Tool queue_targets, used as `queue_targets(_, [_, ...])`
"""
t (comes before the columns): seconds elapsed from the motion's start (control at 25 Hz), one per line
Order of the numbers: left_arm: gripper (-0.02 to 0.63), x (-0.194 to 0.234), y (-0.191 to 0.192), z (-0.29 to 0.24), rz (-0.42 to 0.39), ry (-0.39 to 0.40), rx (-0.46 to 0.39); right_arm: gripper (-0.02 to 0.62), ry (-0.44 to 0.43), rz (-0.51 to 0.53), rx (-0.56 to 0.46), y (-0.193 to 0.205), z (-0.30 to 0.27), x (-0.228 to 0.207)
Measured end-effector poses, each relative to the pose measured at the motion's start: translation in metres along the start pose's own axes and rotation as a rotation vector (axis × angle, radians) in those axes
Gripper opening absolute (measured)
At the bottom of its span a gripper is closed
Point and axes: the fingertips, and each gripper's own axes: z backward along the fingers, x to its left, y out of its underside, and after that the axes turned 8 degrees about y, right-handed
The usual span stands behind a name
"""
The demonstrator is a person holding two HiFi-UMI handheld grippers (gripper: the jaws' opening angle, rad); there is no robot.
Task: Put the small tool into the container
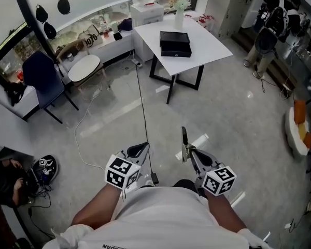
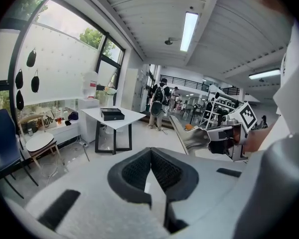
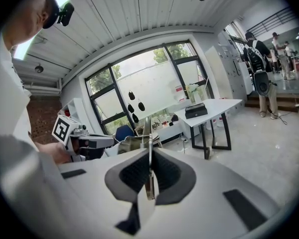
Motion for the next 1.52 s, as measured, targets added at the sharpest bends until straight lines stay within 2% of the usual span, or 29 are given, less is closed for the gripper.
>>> queue_targets(0.12, [0.009,0.014,0.007,0.005,0.027,-0.007,0.008,0.01,0.008,-0.003,0.019,0.004,-0.006,0.006])
queue_targets(0.36, [0.009,0.024,0.0,-0.009,0.045,0.035,0.001,0.009,0.027,-0.017,0.019,-0.009,-0.025,0.0])
queue_targets(0.6, [0.009,0.04,-0.011,-0.043,0.066,0.036,0.007,0.009,0.01,-0.024,0.026,-0.023,-0.056,-0.029])
queue_targets(0.76, [0.009,0.06,-0.034,-0.067,0.059,0.01,0.007,0.009,-0.01,-0.024,0.015,-0.052,-0.087,-0.053])
queue_targets(1.04, [0.009,0.095,-0.096,-0.119,0.04,-0.044,-0.028,0.009,-0.06,-0.001,-0.021,-0.117,-0.137,-0.101])
queue_targets(1.32, [0.009,0.115,-0.118,-0.178,0.066,-0.084,-0.007,0.009,-0.101,-0.003,0.003,-0.141,-0.171,-0.156])
queue_targets(1.52, [0.009,0.118,-0.137,-0.217,0.044,-0.096,0.0,0.009,-0.135,0.003,0.016,-0.151,-0.187,-0.189])
